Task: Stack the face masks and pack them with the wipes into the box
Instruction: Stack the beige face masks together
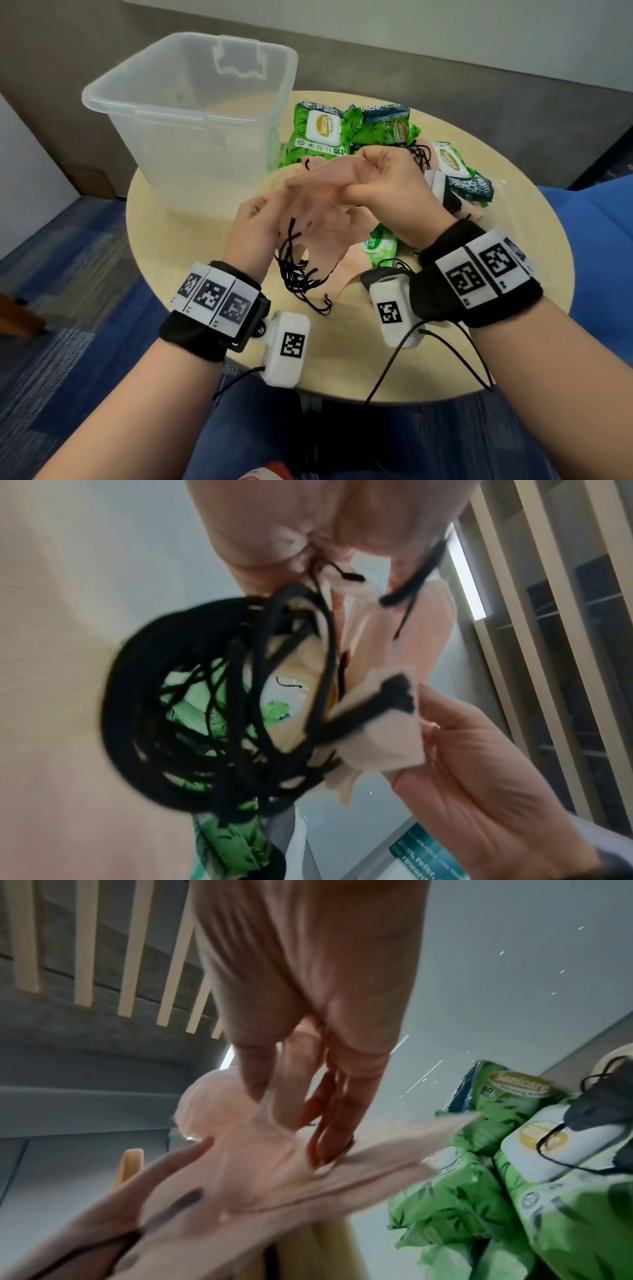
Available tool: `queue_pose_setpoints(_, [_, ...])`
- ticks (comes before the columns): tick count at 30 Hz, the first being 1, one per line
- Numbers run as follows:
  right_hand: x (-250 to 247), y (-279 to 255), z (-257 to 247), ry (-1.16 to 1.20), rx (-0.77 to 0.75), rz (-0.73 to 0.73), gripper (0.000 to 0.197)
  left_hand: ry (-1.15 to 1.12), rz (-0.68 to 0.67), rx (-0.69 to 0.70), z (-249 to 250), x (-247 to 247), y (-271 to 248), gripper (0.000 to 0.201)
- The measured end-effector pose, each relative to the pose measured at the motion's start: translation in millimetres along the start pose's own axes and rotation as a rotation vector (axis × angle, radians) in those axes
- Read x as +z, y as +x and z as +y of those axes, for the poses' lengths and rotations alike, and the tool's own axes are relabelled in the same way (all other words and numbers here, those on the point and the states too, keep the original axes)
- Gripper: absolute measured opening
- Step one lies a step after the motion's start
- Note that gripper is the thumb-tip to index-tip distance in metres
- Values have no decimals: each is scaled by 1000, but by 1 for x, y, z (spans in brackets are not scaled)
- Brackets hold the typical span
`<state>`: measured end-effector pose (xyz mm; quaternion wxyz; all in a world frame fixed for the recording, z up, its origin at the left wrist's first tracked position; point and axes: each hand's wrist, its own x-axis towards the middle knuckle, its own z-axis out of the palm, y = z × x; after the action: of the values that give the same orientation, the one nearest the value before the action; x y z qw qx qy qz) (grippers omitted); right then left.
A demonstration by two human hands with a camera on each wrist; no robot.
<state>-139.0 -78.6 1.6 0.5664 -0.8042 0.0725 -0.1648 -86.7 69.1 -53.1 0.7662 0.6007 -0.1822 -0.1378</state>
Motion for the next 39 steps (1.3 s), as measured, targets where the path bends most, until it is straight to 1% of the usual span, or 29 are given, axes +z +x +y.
queue_pose_setpoints(1, [-3,-1,0,35,-2,-56,22,-28,-7,-16,1,-1,1,45])
queue_pose_setpoints(3, [-9,-4,-1,66,-22,-171,22,-58,-8,-14,2,-1,1,31])
queue_pose_setpoints(5, [-15,-6,-1,83,-39,-279,28,-12,7,-11,2,-1,-1,27])
queue_pose_setpoints(6, [-17,-8,0,81,-50,-321,32,29,9,-3,1,0,-2,21])
queue_pose_setpoints(8, [-18,-9,0,66,-77,-375,34,66,11,12,0,-1,-3,11])
queue_pose_setpoints(10, [-20,-10,-1,28,-103,-400,32,65,27,26,1,-1,-3,9])
queue_pose_setpoints(12, [-21,-11,-2,-25,-115,-399,29,61,49,46,1,-2,-2,13])
queue_pose_setpoints(14, [-26,-12,-3,-57,-109,-374,25,55,71,57,1,-4,0,13])
queue_pose_setpoints(17, [-39,-12,-3,-83,-39,-341,21,40,83,72,1,-8,2,13])
queue_pose_setpoints(19, [-52,-10,-2,-135,56,-327,28,43,76,100,0,-11,3,13])
queue_pose_setpoints(21, [-64,-10,0,-221,124,-305,36,48,71,128,1,-12,4,18])
queue_pose_setpoints(23, [-72,-11,0,-345,135,-249,34,57,77,153,0,-13,6,25])
queue_pose_setpoints(26, [-78,-9,-3,-459,64,-135,32,86,77,181,1,-11,6,28])
queue_pose_setpoints(28, [-80,-7,-8,-436,-7,-75,34,100,71,190,1,-10,5,28])
queue_pose_setpoints(30, [-82,-5,-18,-407,-71,-58,36,110,64,194,0,-10,4,29])
queue_pose_setpoints(32, [-80,-4,-29,-465,-134,-93,37,106,56,192,0,-10,4,29])
queue_pose_setpoints(34, [-73,-4,-38,-565,-178,-167,36,100,45,190,-1,-10,5,28])
queue_pose_setpoints(36, [-61,-1,-40,-679,-226,-219,37,96,25,187,-1,-9,6,27])
queue_pose_setpoints(39, [-44,3,-36,-797,-306,-253,37,94,-8,189,-2,-6,6,29])
